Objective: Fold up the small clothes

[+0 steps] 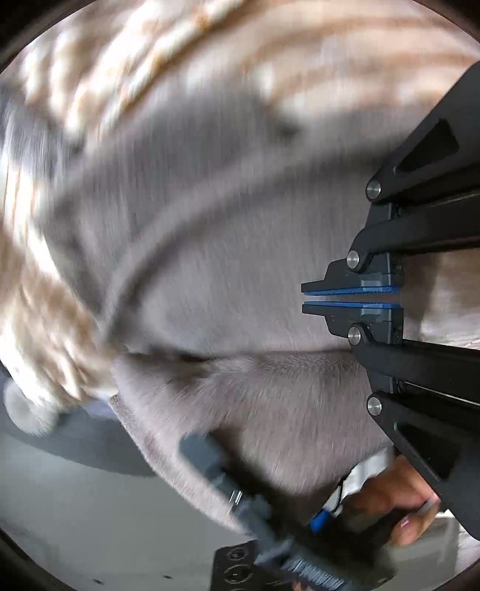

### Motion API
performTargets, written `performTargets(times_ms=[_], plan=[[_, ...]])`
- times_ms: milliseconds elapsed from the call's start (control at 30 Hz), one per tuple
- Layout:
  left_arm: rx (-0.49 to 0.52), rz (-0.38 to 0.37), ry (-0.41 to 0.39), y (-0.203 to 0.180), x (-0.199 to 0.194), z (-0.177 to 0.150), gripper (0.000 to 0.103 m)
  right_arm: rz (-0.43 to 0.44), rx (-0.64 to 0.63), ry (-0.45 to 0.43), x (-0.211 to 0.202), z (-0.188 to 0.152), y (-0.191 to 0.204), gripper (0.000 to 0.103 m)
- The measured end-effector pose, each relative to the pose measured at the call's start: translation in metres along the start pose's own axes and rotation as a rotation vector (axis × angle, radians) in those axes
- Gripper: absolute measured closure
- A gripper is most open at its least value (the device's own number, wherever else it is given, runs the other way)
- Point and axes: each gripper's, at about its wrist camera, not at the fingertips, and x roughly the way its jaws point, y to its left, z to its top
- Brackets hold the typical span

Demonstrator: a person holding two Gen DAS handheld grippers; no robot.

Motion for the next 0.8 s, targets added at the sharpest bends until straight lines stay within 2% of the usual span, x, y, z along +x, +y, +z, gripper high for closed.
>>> performTargets(times_ms=[100, 133, 167, 267, 367, 500, 533, 600, 667, 800], plan=[[0.076, 0.029, -0.006, -0.025, 0.005, -0.008, 0.049, 0.057, 0.045, -0.015, -0.008, 0.002, -0.017, 0.099], [0.105, 0.041, -0.017, -0.032, 0.003, -0.007, 0.044, 0.061, 0.043, -0.016, -0.008, 0.002, -0.018, 0.099], [0.133, 0.05, -0.033, -0.037, -0.001, -0.008, 0.031, 0.065, 0.045, -0.018, -0.009, 0.002, -0.019, 0.099], [0.183, 0.032, -0.145, -0.049, -0.026, 0.001, 0.028, 0.093, 0.068, -0.016, -0.023, 0.002, -0.037, 0.099], [0.139, 0.027, -0.193, -0.041, -0.047, 0.01, 0.028, 0.144, 0.123, -0.019, -0.031, 0.001, -0.054, 0.099], [0.005, 0.085, -0.205, 0.003, -0.064, 0.001, 0.028, 0.208, 0.202, -0.073, -0.05, 0.002, -0.064, 0.097], [-0.032, 0.086, -0.188, 0.016, -0.063, -0.004, 0.028, 0.233, 0.225, -0.09, -0.055, 0.005, -0.07, 0.093], [-0.104, 0.102, -0.143, 0.04, -0.058, -0.014, 0.028, 0.292, 0.274, -0.108, -0.061, 0.009, -0.082, 0.066], [-0.195, 0.133, -0.095, 0.069, -0.053, -0.032, 0.028, 0.376, 0.328, -0.122, -0.064, 0.008, -0.091, 0.053], [-0.312, 0.192, -0.055, 0.104, -0.047, -0.064, 0.028, 0.458, 0.359, -0.117, -0.072, 0.014, -0.096, 0.042]])
